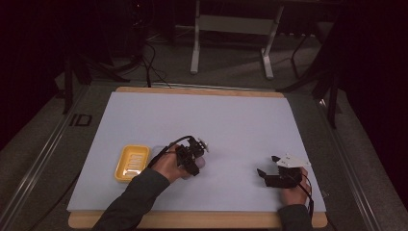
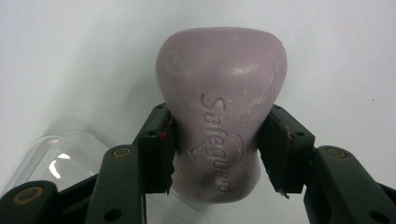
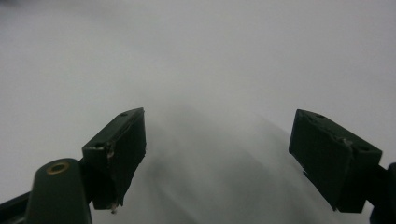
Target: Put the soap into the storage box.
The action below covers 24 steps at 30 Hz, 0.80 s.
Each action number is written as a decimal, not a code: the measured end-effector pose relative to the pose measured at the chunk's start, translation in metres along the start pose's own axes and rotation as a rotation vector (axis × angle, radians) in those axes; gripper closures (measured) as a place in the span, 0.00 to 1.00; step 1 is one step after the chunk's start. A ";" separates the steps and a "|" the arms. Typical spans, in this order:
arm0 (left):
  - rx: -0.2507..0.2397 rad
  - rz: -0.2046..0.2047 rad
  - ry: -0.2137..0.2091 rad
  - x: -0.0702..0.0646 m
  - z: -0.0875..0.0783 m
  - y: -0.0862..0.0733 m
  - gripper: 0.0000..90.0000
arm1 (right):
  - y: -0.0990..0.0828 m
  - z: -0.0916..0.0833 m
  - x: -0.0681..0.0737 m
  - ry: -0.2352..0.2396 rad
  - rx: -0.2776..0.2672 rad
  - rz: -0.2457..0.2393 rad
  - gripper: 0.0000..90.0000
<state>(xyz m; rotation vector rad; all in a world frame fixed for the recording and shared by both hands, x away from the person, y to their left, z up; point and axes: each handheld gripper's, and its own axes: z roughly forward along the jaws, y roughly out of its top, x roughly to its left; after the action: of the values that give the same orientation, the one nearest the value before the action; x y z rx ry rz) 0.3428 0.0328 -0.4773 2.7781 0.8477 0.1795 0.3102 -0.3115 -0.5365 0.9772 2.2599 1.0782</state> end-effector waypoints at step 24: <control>-0.028 -0.030 0.000 0.011 -0.015 -0.006 0.55 | 0.000 0.000 0.000 -0.001 0.000 0.000 0.21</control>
<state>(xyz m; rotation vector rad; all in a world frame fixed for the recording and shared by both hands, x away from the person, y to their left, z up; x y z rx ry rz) 0.3464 0.0464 -0.4641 2.7374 0.8801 0.1845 0.3102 -0.3114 -0.5365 0.9773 2.2594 1.0772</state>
